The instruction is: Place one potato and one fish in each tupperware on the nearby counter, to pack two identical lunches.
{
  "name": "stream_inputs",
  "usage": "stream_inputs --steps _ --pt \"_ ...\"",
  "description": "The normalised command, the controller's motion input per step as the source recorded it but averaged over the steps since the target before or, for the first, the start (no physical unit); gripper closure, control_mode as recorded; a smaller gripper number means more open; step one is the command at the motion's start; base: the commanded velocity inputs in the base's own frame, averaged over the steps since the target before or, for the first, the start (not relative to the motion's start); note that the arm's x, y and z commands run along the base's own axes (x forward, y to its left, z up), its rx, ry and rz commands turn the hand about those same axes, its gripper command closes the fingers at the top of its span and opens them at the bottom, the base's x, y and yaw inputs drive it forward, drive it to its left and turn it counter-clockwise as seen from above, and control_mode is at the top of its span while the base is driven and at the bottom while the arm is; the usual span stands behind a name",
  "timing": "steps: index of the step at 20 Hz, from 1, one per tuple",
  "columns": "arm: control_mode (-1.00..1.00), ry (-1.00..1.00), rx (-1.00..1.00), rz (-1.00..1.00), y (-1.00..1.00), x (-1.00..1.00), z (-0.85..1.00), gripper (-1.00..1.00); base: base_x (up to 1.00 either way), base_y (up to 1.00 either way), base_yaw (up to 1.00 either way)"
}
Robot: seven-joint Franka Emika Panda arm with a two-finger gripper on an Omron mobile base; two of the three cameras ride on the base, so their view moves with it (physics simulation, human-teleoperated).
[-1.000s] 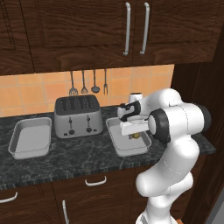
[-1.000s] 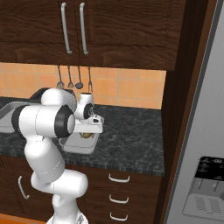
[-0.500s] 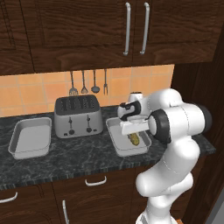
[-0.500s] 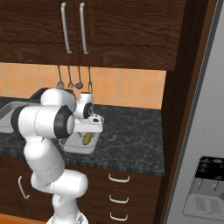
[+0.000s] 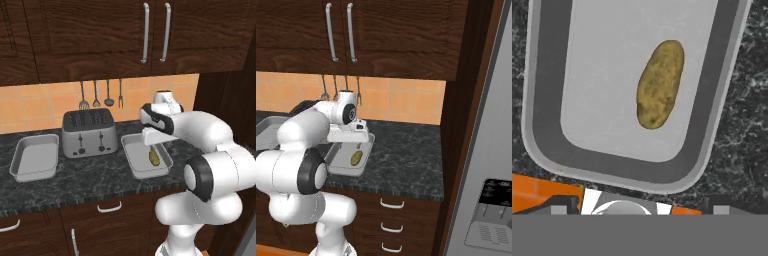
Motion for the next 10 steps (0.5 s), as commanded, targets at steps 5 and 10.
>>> stream_inputs --steps 5,10 --pt "-1.00 -0.18 0.00 0.00 -0.24 -1.00 0.06 -1.00 0.00 0.00 0.00" --pt "-1.00 -0.18 0.01 0.00 -0.17 -0.99 0.25 -1.00 0.00 0.00 0.00"
